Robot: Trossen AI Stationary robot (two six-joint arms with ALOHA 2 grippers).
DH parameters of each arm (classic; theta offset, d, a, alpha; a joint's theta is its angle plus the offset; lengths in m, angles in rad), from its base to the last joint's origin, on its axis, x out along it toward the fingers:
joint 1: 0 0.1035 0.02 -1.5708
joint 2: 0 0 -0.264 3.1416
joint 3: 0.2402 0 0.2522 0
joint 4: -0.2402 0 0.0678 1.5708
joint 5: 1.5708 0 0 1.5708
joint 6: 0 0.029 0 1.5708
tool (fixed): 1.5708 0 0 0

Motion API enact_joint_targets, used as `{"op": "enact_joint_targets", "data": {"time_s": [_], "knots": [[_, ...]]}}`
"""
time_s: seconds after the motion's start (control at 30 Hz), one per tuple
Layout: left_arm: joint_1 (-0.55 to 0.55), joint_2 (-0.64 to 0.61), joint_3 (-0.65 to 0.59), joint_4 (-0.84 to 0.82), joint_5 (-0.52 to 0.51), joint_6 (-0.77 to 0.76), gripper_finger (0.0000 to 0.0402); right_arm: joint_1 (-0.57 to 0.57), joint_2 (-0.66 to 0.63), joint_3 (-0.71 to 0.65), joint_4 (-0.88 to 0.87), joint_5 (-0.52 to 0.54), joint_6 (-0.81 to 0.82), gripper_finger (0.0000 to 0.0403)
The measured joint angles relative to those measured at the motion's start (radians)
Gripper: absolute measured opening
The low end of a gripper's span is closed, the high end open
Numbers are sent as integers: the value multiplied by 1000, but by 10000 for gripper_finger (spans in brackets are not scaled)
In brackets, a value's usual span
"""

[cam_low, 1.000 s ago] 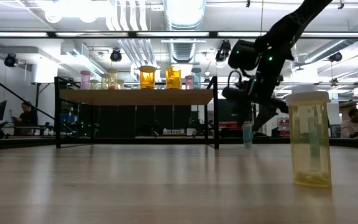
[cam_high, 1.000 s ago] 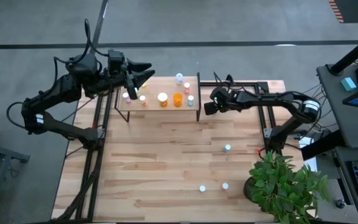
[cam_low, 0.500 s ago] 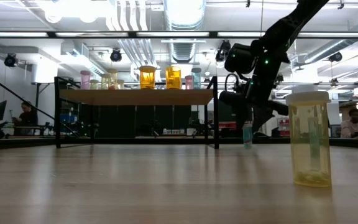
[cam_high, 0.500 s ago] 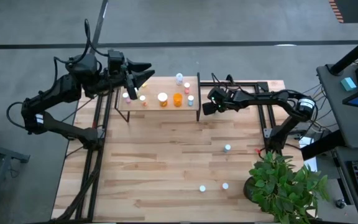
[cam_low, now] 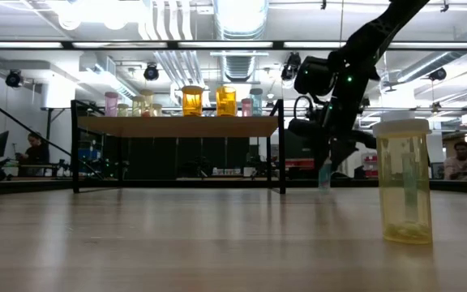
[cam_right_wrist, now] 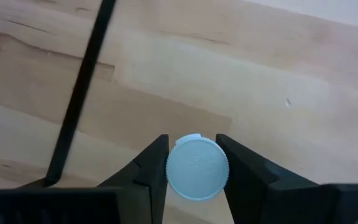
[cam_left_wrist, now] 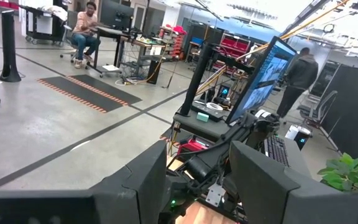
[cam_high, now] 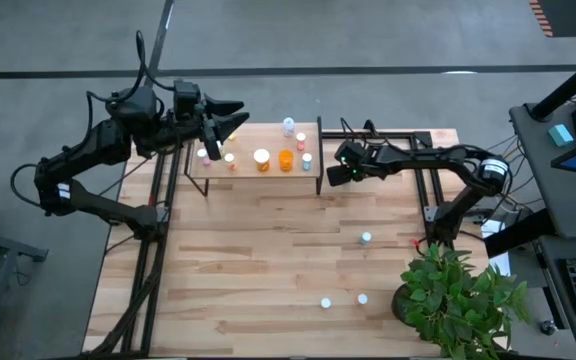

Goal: Pick and place medicine bottles onto shelf by color
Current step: Put the blue pill bottle on the shelf

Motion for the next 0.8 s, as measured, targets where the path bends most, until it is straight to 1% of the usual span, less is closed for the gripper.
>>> {"op": "enact_joint_targets", "data": {"time_s": [0.27,0.43,0.53,0.63,0.8], "knots": [[0,0,0,0,0,0,160,0,-70,0,-13,8,-6,117],[0,2,0,0,0,0,160,0,-155,18,-41,9,-6,117],[0,6,0,0,0,1,160,0,-194,92,-102,27,-42,117],[0,12,0,0,0,1,160,0,-208,204,-160,32,-95,117],[0,18,0,0,0,1,160,-8,-170,436,-335,74,-191,117]]}}
